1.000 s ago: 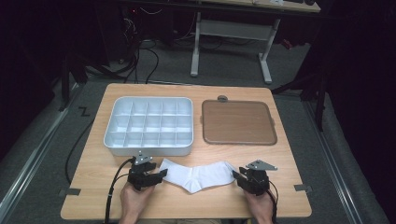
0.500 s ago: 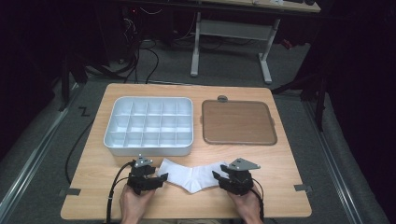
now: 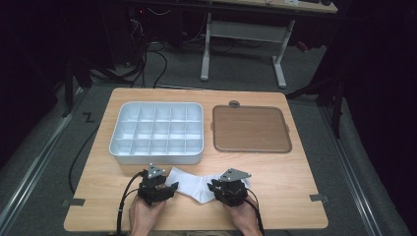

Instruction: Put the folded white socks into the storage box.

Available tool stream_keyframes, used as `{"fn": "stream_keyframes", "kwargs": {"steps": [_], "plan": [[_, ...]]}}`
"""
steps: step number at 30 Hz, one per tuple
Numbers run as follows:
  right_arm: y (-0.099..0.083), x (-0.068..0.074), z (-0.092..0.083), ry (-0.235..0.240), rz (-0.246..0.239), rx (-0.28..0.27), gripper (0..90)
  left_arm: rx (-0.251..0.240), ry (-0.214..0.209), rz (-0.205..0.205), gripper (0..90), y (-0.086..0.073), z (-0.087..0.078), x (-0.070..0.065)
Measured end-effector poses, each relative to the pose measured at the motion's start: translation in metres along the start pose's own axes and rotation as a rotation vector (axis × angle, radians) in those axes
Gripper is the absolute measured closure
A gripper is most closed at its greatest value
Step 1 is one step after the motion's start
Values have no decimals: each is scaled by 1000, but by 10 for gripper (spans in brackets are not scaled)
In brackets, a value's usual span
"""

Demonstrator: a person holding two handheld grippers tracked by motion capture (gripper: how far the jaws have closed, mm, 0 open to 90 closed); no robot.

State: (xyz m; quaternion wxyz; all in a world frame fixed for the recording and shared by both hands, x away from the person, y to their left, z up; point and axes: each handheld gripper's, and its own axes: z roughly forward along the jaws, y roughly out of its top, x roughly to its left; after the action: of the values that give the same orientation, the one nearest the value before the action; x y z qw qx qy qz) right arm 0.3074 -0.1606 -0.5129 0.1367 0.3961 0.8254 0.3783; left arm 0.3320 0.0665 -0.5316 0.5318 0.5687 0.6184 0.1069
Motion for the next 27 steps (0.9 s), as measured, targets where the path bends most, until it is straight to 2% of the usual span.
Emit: {"fn": "stream_keyframes", "kwargs": {"steps": [11,14,18,20,22,27], "plan": [[-5,-2,11,-13,-7,47,863,-14,-17,-47,686,2,0,5],[-7,-1,11,-16,-8,46,865,-12,-24,-50,717,2,0,6],[-8,-1,11,-17,-18,46,865,2,-46,-89,765,5,1,8],[-8,-1,11,-18,-19,45,864,9,-49,-93,783,5,1,8],[-8,0,11,-21,-36,46,863,11,-61,-109,796,6,1,9],[-9,2,10,-28,-57,51,862,8,-94,-122,814,10,-3,11]]}}
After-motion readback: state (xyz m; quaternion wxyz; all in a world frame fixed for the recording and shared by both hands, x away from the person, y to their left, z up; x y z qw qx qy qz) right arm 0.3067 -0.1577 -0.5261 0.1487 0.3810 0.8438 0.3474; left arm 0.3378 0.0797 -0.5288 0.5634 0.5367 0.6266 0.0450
